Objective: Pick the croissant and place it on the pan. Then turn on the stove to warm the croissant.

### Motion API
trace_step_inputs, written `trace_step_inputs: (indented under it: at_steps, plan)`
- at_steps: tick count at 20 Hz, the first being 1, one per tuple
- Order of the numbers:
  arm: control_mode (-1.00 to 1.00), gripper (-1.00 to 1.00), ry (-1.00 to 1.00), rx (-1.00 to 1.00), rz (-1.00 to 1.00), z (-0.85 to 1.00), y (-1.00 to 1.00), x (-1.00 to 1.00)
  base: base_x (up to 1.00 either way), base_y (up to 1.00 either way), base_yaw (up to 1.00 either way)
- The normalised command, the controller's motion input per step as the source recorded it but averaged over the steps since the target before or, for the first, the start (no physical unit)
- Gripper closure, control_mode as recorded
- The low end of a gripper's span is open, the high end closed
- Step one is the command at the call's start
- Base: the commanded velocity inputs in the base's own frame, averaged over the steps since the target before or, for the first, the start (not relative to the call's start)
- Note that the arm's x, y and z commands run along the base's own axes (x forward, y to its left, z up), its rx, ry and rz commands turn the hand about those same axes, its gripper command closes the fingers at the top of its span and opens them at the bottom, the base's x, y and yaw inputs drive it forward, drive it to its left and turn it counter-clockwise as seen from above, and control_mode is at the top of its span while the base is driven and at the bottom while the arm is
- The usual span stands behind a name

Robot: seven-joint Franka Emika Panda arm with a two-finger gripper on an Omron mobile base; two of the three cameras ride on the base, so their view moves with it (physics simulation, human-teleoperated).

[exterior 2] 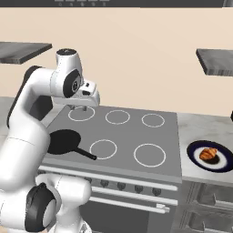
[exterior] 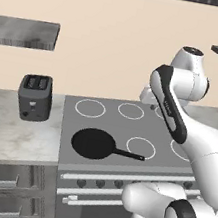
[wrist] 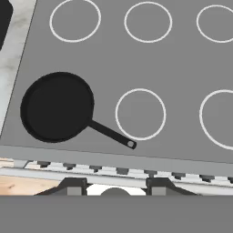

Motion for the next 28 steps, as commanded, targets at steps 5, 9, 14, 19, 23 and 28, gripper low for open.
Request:
trace_step_inputs:
  at_steps: [5,9,14,19,23,28]
  plan:
    - [-1.00,-1.00,0.00,0.00,0.00,0.00,-0.04,0.00,0.00,0.00,0.00]
    - [-1.00,-1.00,0.00,0.00,0.00,0.00,-0.40,-0.01,0.00,0.00,0.00]
    - [-1.00,-1.00,0.00,0.00,0.00,0.00,-0.57,0.00,0.00,0.00,0.00]
    - [-1.00,-1.00,0.00,0.00,0.00,-0.01,-0.67,0.00,0.00,0.00,0.00]
    - [-1.00,-1.00,0.00,-0.01,0.00,-0.01,-0.76,0.00,0.00,0.00,0.00]
    - [-1.00,-1.00,0.00,-0.04,0.00,-0.11,-0.67,-0.02,0.00,0.00,0.00]
